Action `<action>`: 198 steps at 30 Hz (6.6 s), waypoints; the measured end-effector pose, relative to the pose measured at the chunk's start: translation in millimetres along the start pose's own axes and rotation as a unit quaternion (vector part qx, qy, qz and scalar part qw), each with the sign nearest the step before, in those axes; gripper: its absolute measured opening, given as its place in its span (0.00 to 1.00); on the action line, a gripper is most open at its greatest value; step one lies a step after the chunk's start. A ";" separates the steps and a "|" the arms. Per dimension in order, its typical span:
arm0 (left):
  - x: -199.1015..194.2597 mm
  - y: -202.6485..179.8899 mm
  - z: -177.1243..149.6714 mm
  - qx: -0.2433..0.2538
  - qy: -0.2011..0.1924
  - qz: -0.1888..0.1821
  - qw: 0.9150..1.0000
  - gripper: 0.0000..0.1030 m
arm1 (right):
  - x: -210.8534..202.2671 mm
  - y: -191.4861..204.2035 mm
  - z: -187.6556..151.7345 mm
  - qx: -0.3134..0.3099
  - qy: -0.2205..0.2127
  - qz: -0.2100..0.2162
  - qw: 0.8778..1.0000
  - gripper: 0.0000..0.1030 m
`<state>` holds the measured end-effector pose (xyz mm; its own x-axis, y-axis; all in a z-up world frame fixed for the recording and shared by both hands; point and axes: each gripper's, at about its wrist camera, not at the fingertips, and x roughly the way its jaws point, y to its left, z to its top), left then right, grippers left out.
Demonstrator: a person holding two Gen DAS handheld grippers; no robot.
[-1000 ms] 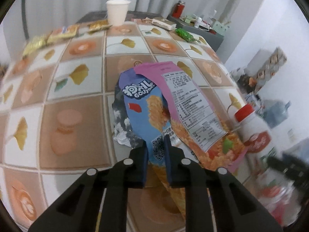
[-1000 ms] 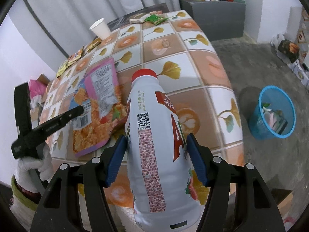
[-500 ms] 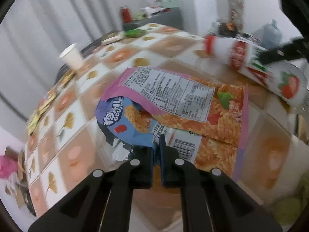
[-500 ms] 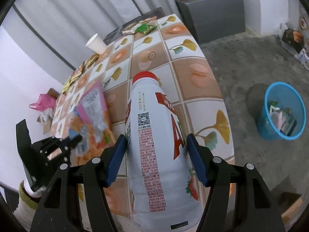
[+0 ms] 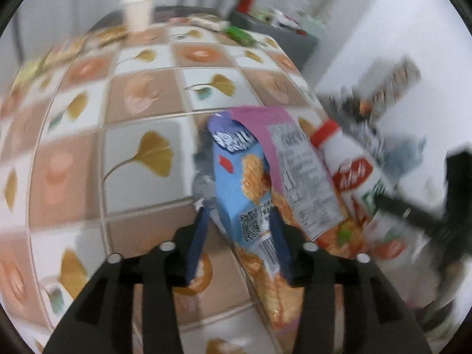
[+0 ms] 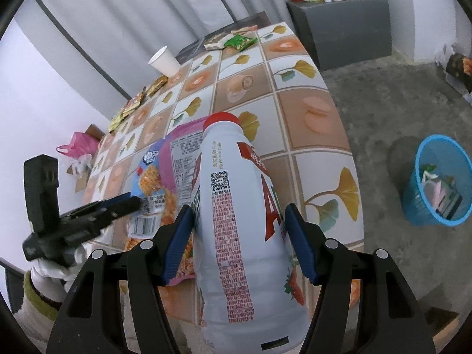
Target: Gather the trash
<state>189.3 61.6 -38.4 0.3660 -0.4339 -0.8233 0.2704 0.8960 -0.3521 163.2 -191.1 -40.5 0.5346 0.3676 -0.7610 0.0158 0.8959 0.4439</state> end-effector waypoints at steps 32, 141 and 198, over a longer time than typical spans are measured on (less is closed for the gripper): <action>2.8 49.3 -45.2 -0.248 -0.015 -0.303 0.920 0.49 | 7.8 19.3 3.7 -0.050 0.022 -0.031 0.998 0.58; -34.1 -138.9 -60.5 0.189 -0.087 0.044 0.977 0.03 | -40.1 -22.3 -16.8 0.113 -0.004 0.086 0.990 0.55; -37.8 -175.4 -86.3 0.191 -0.103 0.030 0.976 0.02 | -89.9 -75.7 -58.5 0.147 -0.057 0.128 0.979 0.55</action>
<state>51.2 -71.1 16.1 0.5517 -0.4268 -0.7166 0.5414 0.8368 -0.0815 64.6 -277.4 -33.4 0.6430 0.5256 -0.5570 0.1027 0.6615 0.7428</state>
